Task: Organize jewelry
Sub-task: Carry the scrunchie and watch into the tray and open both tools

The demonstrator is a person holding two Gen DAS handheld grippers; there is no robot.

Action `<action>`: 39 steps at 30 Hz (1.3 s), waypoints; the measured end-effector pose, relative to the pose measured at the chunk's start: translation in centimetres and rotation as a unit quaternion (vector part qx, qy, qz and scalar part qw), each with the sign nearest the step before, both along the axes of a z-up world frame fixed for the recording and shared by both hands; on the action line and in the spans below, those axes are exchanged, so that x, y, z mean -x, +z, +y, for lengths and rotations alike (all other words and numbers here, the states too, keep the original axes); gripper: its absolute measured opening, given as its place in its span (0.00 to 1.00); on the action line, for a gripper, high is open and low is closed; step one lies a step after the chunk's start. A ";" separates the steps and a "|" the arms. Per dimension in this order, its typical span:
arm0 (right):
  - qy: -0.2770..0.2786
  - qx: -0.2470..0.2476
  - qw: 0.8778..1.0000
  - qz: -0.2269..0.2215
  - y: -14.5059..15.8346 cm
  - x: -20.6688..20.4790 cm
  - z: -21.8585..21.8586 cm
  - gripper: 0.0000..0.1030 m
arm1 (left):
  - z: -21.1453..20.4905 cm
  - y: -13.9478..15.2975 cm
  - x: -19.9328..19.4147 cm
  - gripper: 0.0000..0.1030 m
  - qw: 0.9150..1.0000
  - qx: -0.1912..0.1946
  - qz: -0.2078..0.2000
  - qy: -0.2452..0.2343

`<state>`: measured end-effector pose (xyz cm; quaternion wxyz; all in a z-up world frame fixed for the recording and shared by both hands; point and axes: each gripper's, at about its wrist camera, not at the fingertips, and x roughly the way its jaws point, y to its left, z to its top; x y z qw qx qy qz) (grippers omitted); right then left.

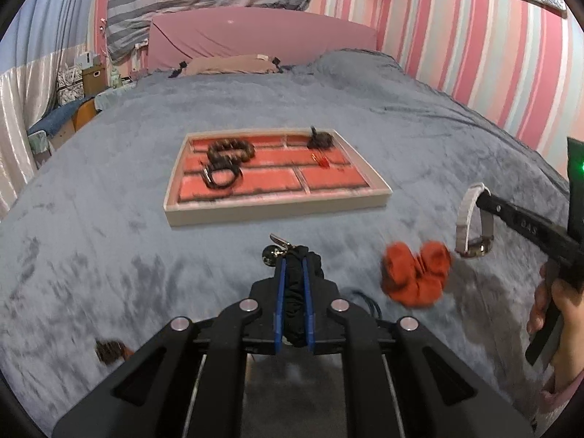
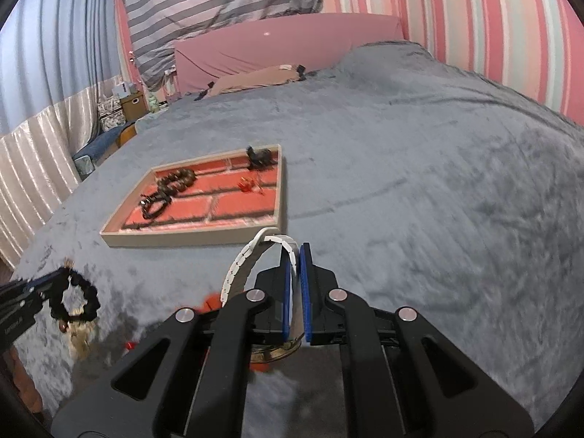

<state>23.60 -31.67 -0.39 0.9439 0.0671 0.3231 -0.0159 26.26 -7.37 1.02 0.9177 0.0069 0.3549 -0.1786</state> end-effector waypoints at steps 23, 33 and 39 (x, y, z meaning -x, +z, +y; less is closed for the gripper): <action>0.035 0.011 0.998 0.043 -2.4 -20.7 8.3 0.06 | 0.4 -1.7 -21.4 0.09 0.996 -0.008 0.059 0.064; 0.016 0.042 0.996 0.080 -5.2 -25.9 7.1 0.06 | 0.4 -5.7 -27.2 0.09 0.990 -0.053 0.096 0.087; 0.012 0.039 0.994 0.104 -6.5 -27.5 6.3 0.06 | 1.4 -7.0 -28.8 0.09 0.987 -0.057 0.110 0.101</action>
